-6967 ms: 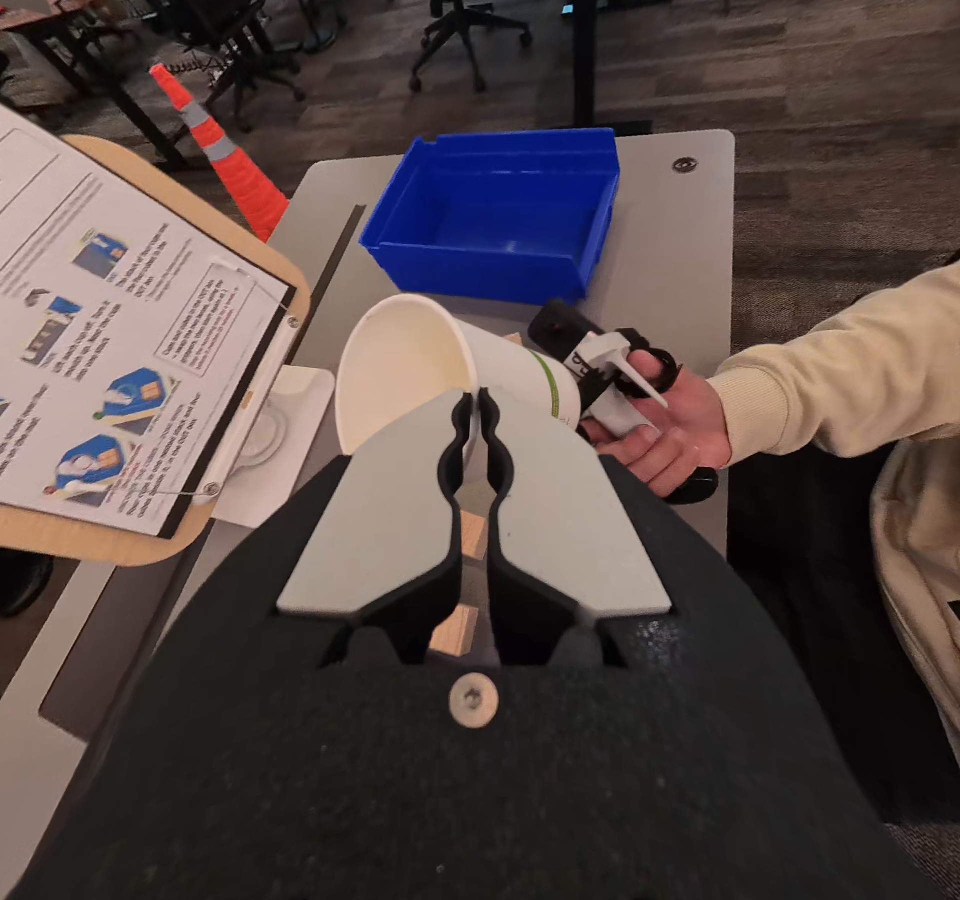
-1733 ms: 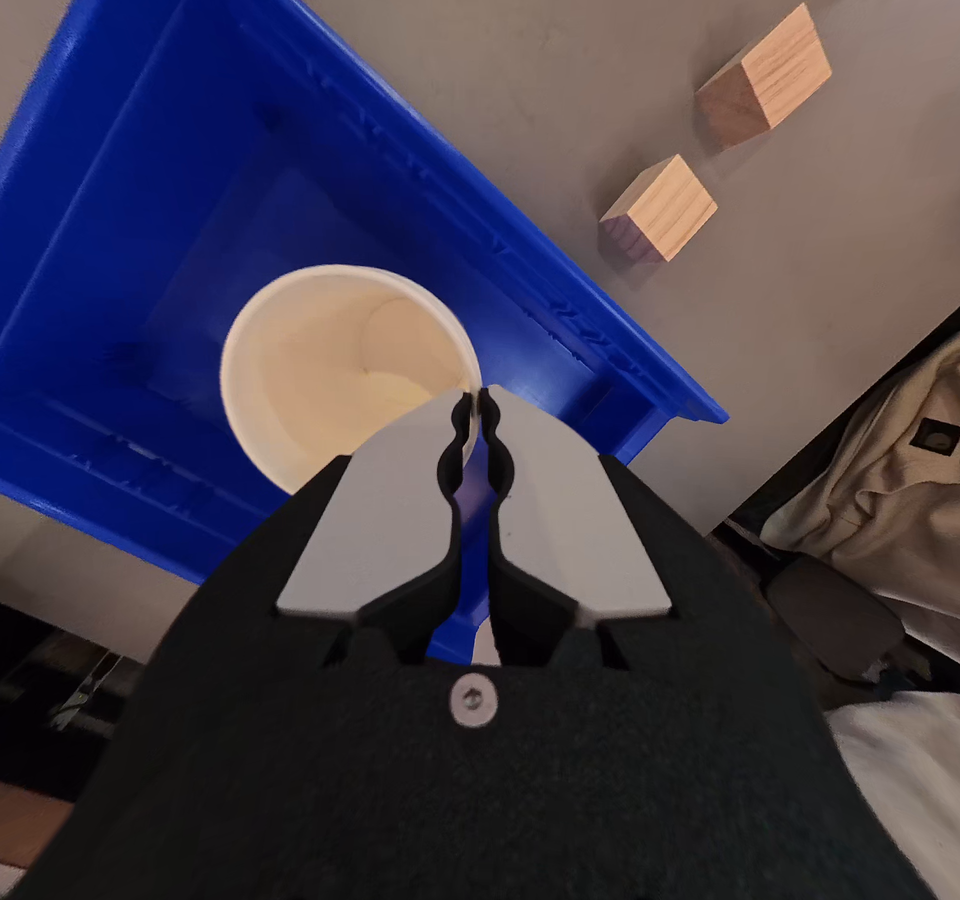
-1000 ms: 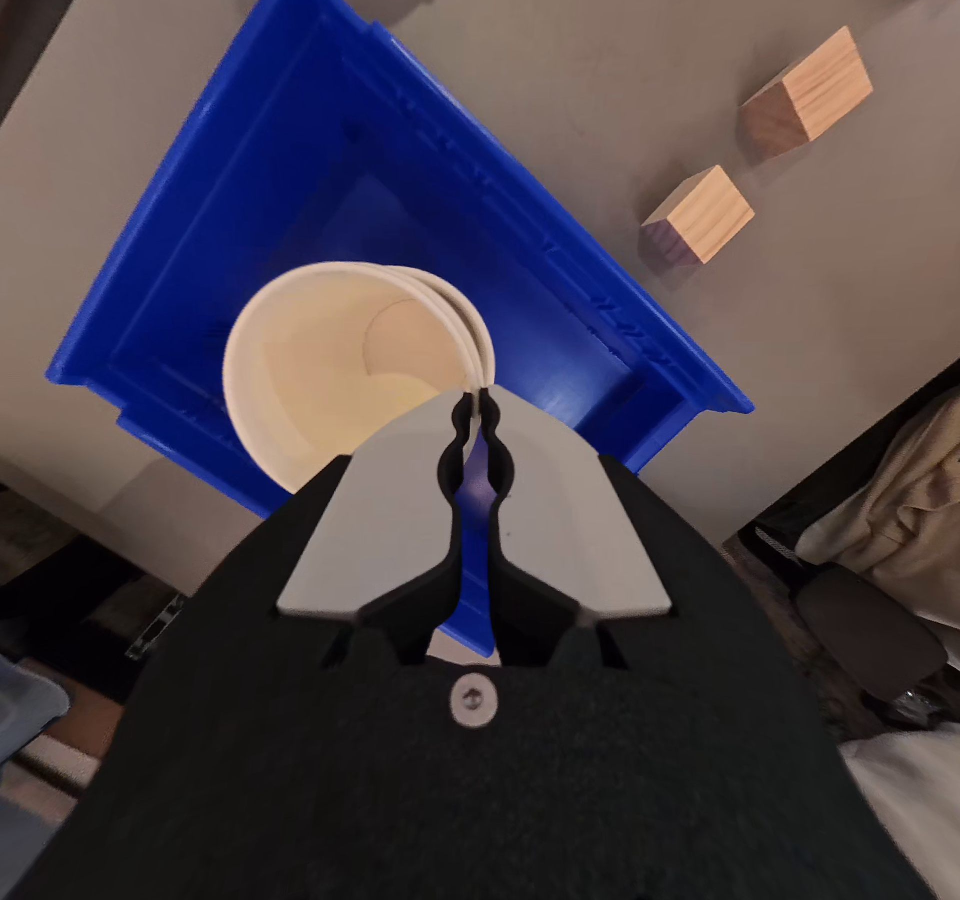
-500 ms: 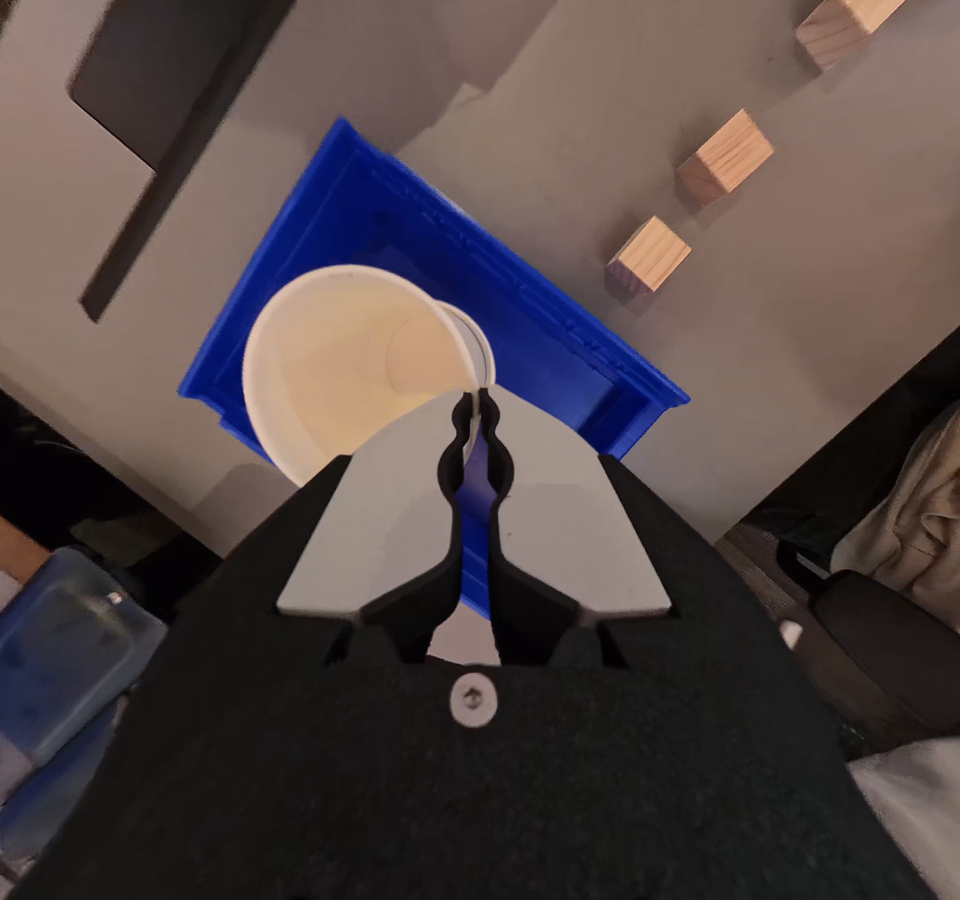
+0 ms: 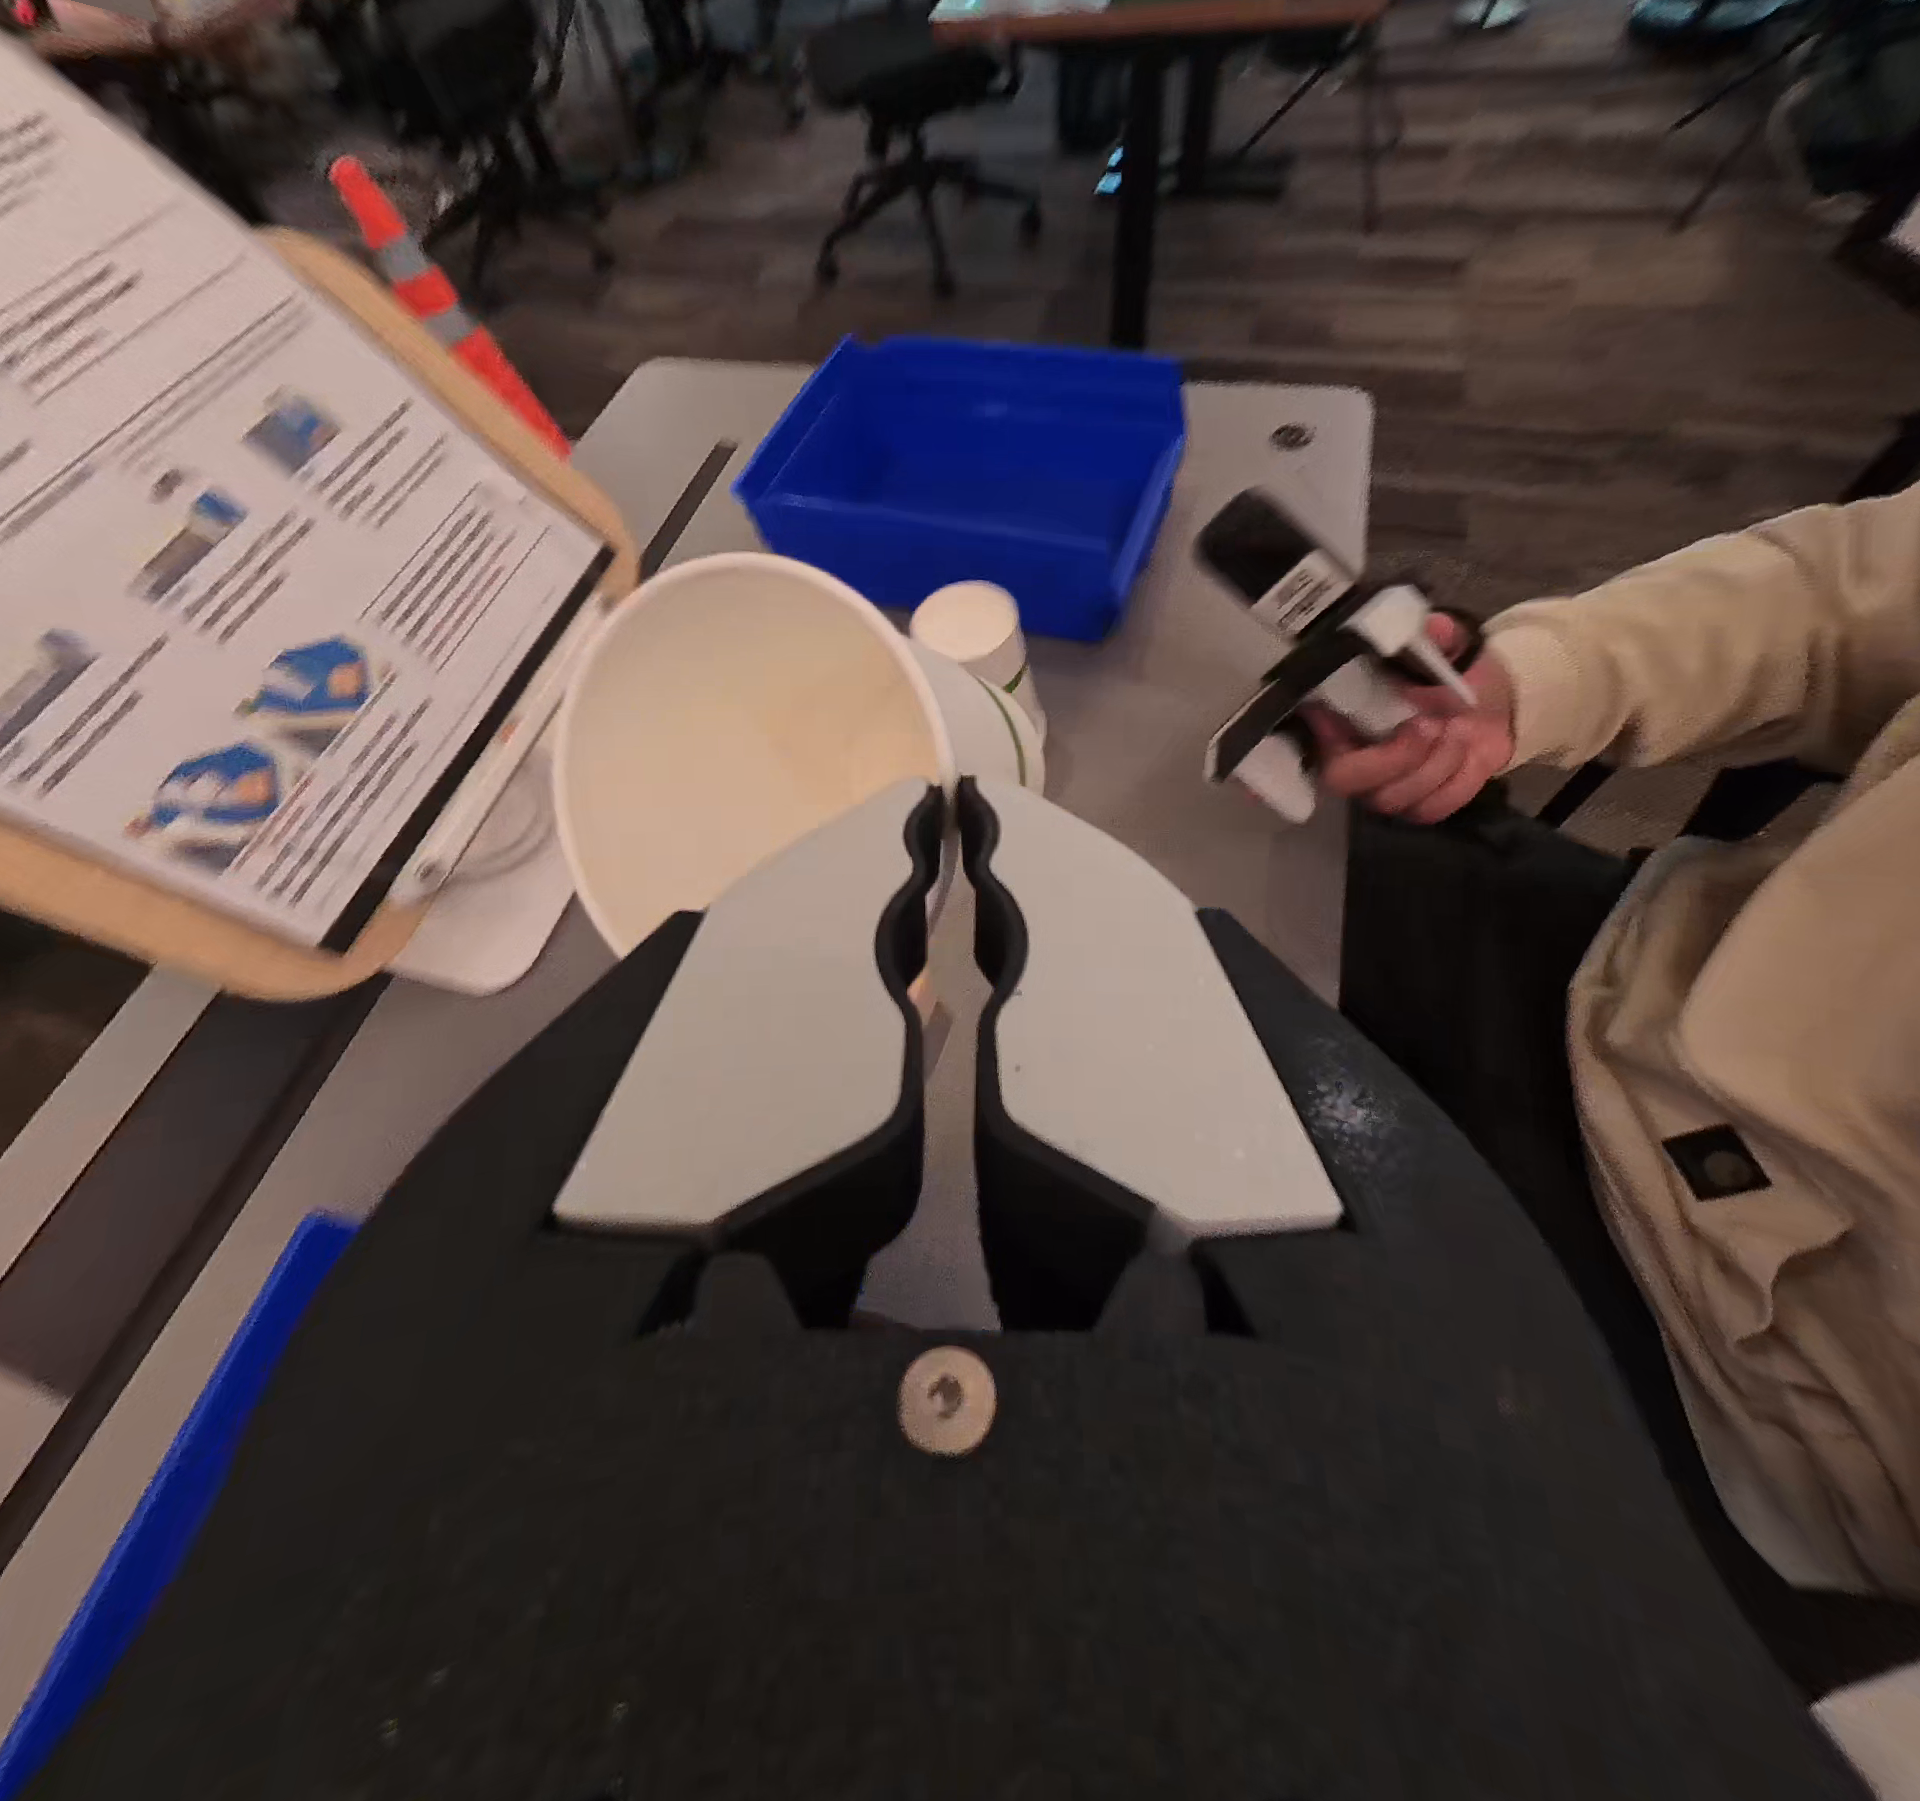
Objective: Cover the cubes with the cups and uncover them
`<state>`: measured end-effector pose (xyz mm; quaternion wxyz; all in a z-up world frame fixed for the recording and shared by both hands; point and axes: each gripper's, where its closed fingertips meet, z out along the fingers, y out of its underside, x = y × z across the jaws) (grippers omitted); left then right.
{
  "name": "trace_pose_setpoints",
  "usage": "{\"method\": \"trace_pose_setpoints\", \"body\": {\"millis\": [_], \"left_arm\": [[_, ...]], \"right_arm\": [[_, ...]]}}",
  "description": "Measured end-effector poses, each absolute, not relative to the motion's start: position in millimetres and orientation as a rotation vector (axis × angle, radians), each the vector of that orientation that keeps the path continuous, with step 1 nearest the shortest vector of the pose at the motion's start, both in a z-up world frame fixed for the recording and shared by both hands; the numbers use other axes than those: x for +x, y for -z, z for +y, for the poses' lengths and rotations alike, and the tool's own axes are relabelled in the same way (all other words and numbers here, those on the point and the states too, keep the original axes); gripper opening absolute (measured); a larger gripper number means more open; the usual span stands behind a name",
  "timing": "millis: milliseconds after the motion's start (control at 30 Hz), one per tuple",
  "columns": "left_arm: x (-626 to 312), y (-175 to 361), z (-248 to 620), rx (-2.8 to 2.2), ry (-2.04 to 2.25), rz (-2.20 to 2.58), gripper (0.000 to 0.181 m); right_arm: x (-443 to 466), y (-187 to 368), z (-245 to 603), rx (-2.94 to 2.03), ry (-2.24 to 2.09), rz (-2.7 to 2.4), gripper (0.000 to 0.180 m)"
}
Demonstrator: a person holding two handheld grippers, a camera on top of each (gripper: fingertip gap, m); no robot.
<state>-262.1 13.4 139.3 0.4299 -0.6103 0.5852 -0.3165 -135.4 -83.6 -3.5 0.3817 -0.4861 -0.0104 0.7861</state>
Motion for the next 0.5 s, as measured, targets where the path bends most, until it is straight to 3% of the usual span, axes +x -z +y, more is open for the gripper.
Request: {"method": "trace_pose_setpoints", "body": {"millis": [133,367,500], "left_arm": [[-220.4,-131.8,-23.4,-1.390,0.897,1.481,0.003],[-182.9,-99.8,-54.8,-1.345,0.983,1.512,0.003],[-182.2,-88.4,-64.7,-1.351,1.030,1.511,0.003]], "right_arm": [[-150.9,-29.3,-58.4,-1.040,-2.238,0.128,0.089],[-155.6,-52.1,-46.0,-0.920,-2.201,0.182,0.098],[-144.5,-45.3,-40.7,-0.924,-2.185,0.201,0.082]]}}
